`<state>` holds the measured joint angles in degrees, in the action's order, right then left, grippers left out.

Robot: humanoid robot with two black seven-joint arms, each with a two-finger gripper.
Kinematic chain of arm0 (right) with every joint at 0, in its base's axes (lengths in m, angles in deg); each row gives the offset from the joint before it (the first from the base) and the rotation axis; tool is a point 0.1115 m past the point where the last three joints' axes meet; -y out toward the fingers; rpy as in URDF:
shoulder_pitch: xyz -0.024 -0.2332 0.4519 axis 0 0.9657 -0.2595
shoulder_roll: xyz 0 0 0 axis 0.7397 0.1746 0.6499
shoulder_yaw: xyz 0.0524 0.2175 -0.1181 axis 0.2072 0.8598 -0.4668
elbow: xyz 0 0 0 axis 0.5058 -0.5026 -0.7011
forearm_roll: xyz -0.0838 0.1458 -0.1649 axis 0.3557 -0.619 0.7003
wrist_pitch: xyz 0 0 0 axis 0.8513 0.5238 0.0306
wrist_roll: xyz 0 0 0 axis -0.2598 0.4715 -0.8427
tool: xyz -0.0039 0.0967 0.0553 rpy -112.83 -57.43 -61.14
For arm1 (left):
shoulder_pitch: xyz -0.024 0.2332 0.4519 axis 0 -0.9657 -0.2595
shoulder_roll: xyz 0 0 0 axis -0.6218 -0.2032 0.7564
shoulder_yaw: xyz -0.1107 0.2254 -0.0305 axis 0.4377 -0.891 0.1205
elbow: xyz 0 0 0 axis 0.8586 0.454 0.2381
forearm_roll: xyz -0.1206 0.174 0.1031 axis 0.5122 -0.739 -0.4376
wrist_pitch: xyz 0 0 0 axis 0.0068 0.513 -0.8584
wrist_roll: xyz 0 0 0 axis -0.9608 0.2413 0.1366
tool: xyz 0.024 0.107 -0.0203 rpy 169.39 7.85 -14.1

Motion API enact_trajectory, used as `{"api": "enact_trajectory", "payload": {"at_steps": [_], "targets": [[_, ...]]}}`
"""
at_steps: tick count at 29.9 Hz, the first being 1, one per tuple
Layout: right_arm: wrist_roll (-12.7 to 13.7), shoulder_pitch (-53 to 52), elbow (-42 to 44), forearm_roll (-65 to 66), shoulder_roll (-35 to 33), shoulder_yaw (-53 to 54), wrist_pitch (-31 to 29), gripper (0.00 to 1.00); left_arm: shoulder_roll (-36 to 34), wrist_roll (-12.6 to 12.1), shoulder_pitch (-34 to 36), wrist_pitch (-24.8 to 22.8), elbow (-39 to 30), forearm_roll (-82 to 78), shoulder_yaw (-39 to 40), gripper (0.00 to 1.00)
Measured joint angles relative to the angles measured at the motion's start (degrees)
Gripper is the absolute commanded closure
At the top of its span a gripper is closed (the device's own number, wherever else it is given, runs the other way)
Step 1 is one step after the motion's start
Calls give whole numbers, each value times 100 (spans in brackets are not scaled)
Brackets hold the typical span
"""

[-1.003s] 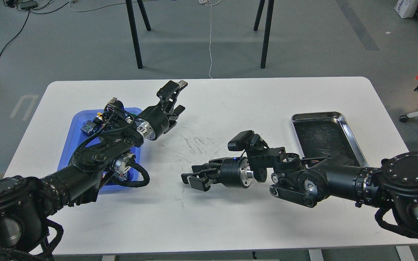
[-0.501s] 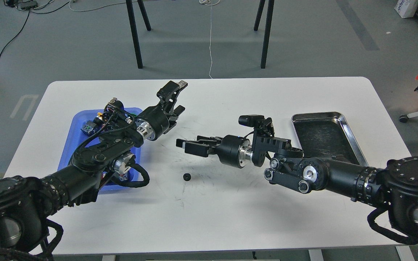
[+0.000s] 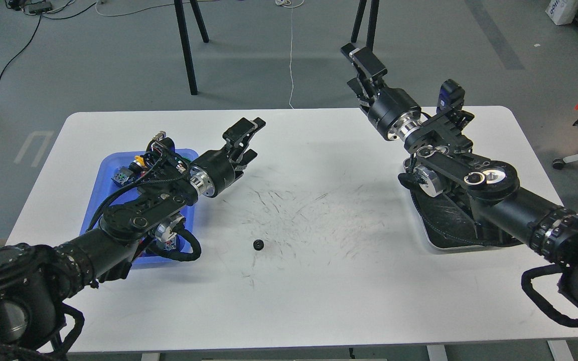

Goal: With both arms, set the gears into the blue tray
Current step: 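Open the right gripper, release the gear, and raise the right arm, then reach the left gripper from the blue tray toward the black gear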

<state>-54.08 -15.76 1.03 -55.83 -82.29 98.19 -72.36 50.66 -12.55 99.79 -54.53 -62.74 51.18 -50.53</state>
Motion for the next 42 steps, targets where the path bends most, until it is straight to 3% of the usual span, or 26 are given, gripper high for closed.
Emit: {"api": "enact_trajectory", "payload": {"at_steps": [11,17,24,37,42], "targets": [[0,-360,-51,-1799,-1113,-39,-346,1,13,0,23,193,-91,-1735,-6,0],[0,-249,-68,-1839,-1230,-274,-557,1,-58,0,-5,345,-140,-3282,-10,0],[0,181,-133,-1840,-1271,-257,-739,1,-273,0,-1,421,-171,-3913,-375,0],[0,338,-146,-1891,-1214,-153,-832,1,-776,0,311,1923,-217,-4707,-1969,0],[0,339,-123,-1893,-1209,-135,-848,1,-1181,1,346,2239,-748,-5476,-2108,0]]}}
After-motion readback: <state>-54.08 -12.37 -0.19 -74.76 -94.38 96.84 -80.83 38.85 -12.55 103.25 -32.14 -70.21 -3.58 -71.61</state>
